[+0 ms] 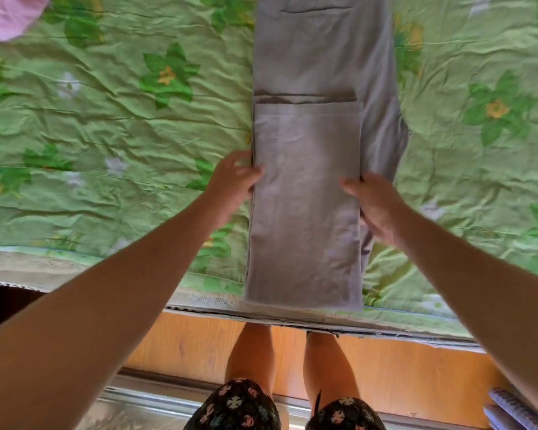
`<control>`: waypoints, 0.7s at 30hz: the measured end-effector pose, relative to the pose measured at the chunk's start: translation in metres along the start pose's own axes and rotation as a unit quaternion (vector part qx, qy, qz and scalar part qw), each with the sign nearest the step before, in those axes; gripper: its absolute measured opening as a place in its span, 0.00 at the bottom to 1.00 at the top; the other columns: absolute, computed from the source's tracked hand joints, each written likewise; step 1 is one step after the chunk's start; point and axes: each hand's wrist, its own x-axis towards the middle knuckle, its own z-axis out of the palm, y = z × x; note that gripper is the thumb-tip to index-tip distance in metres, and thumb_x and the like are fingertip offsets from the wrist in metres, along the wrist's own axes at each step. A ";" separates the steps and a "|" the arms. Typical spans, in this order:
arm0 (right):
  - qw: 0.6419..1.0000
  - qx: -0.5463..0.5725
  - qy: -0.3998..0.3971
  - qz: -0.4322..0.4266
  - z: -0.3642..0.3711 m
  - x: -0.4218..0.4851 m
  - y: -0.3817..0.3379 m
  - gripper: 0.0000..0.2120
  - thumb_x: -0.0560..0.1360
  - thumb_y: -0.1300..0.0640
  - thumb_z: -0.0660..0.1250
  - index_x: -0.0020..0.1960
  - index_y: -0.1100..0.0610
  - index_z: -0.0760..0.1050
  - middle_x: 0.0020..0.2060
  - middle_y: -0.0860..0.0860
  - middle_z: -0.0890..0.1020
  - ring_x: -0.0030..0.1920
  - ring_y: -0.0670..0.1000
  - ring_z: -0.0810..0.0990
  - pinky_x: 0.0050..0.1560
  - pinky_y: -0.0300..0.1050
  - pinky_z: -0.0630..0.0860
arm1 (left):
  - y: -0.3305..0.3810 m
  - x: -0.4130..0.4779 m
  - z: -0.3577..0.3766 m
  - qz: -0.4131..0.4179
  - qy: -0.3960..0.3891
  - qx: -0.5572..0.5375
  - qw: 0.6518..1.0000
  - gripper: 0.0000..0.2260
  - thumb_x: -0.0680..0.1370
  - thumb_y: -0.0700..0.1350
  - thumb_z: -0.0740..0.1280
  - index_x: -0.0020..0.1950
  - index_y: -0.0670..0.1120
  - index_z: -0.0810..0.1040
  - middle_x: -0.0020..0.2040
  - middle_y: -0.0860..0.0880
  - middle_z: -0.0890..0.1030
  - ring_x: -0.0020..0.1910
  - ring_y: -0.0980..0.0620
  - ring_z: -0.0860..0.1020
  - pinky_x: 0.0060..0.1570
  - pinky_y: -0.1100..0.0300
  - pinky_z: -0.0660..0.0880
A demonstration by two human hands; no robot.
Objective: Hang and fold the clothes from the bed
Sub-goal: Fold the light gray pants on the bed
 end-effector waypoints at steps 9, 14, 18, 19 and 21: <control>0.974 -0.153 0.061 -0.154 0.004 0.065 -0.088 0.08 0.74 0.56 0.72 0.45 0.61 0.81 0.33 0.51 0.75 0.34 0.48 0.71 0.33 0.41 0.66 | 0.043 0.051 0.015 0.163 0.064 0.091 0.980 0.21 0.78 0.34 0.64 0.68 0.51 0.71 0.34 0.45 0.71 0.25 0.57 0.66 0.22 0.64 0.65; 0.933 -0.260 0.087 -0.235 -0.002 0.091 -0.143 0.12 0.79 0.53 0.67 0.47 0.62 0.79 0.34 0.55 0.78 0.33 0.50 0.76 0.34 0.46 0.70 | 0.101 0.100 0.010 0.218 0.108 0.137 0.960 0.21 0.77 0.36 0.65 0.70 0.50 0.70 0.44 0.46 0.79 0.35 0.55 0.76 0.33 0.60 0.72; 0.826 -0.429 0.150 -0.333 -0.023 0.092 -0.123 0.16 0.78 0.57 0.65 0.65 0.61 0.75 0.60 0.63 0.79 0.61 0.64 0.78 0.62 0.54 0.74 | 0.097 0.106 0.024 0.293 0.165 0.434 0.836 0.24 0.77 0.43 0.66 0.74 0.46 0.70 0.73 0.35 0.66 0.71 0.36 0.67 0.68 0.50 0.66; 0.780 -0.475 0.150 -0.379 -0.027 0.087 -0.111 0.20 0.78 0.56 0.65 0.69 0.61 0.72 0.66 0.65 0.75 0.66 0.66 0.73 0.67 0.57 0.71 | 0.091 0.100 0.031 0.343 0.150 0.489 0.787 0.25 0.77 0.46 0.66 0.75 0.46 0.69 0.76 0.34 0.61 0.75 0.34 0.61 0.72 0.47 0.63; 0.708 -0.558 0.113 -0.418 -0.023 0.078 -0.088 0.28 0.80 0.50 0.63 0.77 0.59 0.65 0.77 0.64 0.62 0.77 0.67 0.60 0.75 0.63 0.62 | 0.074 0.094 0.045 0.420 0.103 0.563 0.705 0.28 0.79 0.53 0.63 0.78 0.48 0.65 0.80 0.35 0.55 0.79 0.34 0.54 0.75 0.42 0.59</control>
